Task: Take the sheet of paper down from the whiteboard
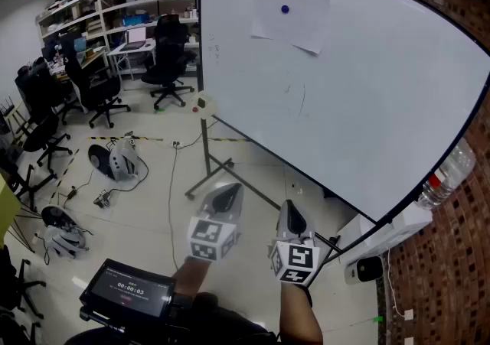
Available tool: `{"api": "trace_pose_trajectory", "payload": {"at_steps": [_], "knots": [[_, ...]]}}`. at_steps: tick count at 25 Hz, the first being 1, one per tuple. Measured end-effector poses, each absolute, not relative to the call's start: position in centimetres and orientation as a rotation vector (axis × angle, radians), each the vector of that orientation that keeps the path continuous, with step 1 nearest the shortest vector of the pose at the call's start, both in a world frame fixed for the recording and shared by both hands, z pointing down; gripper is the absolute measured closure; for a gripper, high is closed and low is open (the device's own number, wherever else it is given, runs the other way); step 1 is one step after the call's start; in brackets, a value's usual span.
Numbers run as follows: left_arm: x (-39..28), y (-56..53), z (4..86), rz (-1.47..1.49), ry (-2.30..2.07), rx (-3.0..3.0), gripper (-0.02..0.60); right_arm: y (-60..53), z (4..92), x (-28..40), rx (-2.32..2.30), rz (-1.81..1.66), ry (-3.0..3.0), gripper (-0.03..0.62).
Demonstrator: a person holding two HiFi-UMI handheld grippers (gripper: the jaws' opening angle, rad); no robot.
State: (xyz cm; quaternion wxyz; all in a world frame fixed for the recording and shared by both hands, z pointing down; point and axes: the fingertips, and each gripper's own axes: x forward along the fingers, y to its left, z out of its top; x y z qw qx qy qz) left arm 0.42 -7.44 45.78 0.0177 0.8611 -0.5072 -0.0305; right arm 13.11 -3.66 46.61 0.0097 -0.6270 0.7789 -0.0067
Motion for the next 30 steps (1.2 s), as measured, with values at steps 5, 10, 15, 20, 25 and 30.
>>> {"api": "trace_pose_trajectory", "payload": {"at_steps": [5, 10, 15, 20, 25, 30], "knots": [[-0.6, -7.7, 44.3, -0.148, -1.590, 2.678, 0.582, -2.9, 46.4, 11.8, -1.929, 0.005, 2.459, 0.580], [-0.5, -15.2, 44.2, -0.174, -1.558, 2.698, 0.582, -10.3, 46.1, 11.4, -1.952, 0.034, 2.452, 0.580], [-0.2, -23.8, 43.0, -0.193, -1.518, 2.777, 0.583, -18.2, 44.7, 11.4, -2.001, 0.068, 2.400, 0.580], [-0.1, -31.3, 40.0, -0.268, -1.476, 2.862, 0.583, -25.1, 42.4, 11.3, -2.021, 0.132, 2.323, 0.580], [0.7, -34.7, 36.5, -0.292, -1.453, 2.971, 0.583, -28.5, 40.1, 12.2, -2.024, 0.163, 2.239, 0.580], [3.0, -38.7, 32.8, -0.356, -1.481, 3.052, 0.583, -31.4, 37.6, 15.8, -2.019, 0.195, 2.197, 0.580]]}}
